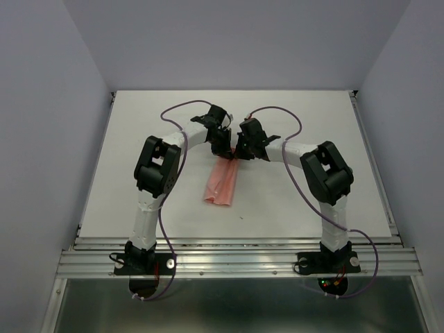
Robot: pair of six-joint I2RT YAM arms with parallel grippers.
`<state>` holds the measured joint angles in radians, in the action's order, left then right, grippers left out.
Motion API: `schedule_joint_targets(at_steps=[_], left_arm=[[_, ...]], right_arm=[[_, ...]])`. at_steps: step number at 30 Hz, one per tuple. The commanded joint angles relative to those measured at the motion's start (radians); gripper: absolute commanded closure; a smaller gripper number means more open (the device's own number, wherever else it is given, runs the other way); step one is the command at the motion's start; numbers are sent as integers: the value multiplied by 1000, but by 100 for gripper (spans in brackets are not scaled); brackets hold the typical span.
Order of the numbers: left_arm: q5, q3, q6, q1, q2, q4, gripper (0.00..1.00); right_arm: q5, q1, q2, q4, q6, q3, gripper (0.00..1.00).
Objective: Fold the napkin into a case and place the utensils inside
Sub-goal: Fold the smaller-rectangle-folded napkin at the center of the board.
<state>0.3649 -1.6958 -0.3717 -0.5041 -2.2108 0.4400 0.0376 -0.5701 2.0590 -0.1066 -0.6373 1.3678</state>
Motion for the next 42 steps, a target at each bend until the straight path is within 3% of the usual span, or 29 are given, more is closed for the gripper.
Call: schedule_joint_targets(at_steps=[1, 3, 7, 17, 22, 31, 34, 37, 42], left_arm=[[34, 4, 27, -17, 48, 5, 94], [37, 5, 30, -17, 51, 3, 91], [28, -5, 43, -19, 60, 17, 74], [5, 1, 73, -19, 92, 51, 73], [5, 22, 82, -19, 123, 45, 60], [0, 42, 97, -16, 164, 45, 59], [-6, 48, 103, -7, 177, 45, 67], [-4, 56, 105, 10, 184, 42, 97], [-4, 82, 59, 45, 192, -6, 100]], right_arm=[[-4, -8, 33, -38, -19, 53, 99], [-7, -8, 38, -42, -22, 57, 99], [-21, -8, 43, -48, -30, 59, 99], [-31, -8, 43, -54, -38, 57, 99], [-28, -8, 43, -54, -41, 59, 99], [-25, -8, 44, -54, -42, 62, 99], [-25, -8, 44, -53, -42, 60, 99], [-24, -8, 43, -53, -44, 59, 99], [-22, -8, 39, -53, -44, 60, 99]])
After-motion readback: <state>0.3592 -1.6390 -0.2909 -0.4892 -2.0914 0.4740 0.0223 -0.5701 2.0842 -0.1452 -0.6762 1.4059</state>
